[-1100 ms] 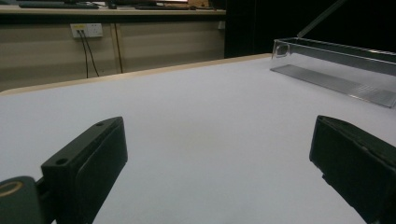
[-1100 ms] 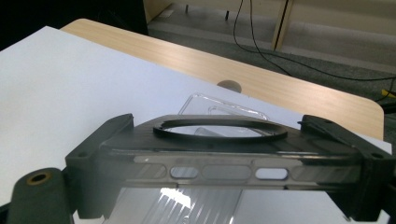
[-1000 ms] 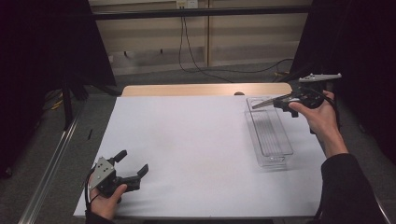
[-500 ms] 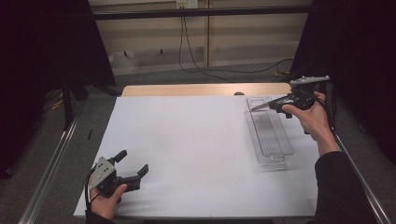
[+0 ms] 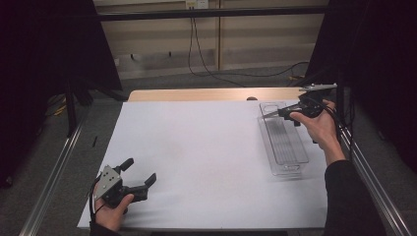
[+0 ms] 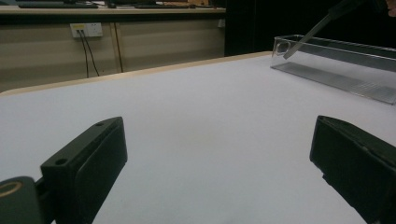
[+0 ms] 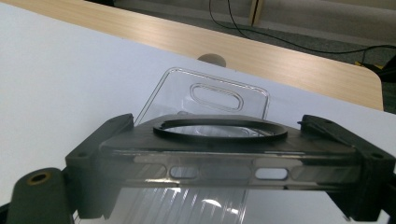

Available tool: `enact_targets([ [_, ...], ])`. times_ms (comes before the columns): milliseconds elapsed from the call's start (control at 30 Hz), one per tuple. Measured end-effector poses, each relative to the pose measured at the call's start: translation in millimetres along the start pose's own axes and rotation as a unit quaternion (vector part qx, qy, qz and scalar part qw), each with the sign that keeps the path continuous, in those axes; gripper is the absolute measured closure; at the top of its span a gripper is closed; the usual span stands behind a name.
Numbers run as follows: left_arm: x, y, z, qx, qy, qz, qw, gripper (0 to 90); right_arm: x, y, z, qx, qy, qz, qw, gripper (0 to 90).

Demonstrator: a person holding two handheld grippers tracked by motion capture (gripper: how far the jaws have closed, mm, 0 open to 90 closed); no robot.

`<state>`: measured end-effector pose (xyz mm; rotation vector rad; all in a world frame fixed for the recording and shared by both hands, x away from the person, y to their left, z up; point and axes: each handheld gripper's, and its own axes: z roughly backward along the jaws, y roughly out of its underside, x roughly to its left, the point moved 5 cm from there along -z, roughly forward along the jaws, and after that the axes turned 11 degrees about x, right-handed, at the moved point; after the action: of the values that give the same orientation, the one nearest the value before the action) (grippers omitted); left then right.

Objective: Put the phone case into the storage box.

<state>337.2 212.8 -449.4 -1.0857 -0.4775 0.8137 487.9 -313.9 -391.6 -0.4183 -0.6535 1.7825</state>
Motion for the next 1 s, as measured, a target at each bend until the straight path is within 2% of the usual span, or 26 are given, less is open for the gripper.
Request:
enact_targets([
  [433,0.1,1.1,-0.6,0.004,-0.001,-0.002,1.0,3.9,3.0,-3.5,-12.6,0.022,0.008,-0.02,0.9995,11.9],
  [767,-0.3,1.0,-1.4,0.004,0.001,-0.002,1.0,3.9,5.5,-9.4,-19.4,0.039,0.014,-0.026,0.9988,11.8],
  [1000,-0.2,0.8,-0.7,0.003,0.001,-0.001,1.0,3.9,5.7,-15.1,-21.2,0.039,0.018,-0.025,0.9988,11.8],
])
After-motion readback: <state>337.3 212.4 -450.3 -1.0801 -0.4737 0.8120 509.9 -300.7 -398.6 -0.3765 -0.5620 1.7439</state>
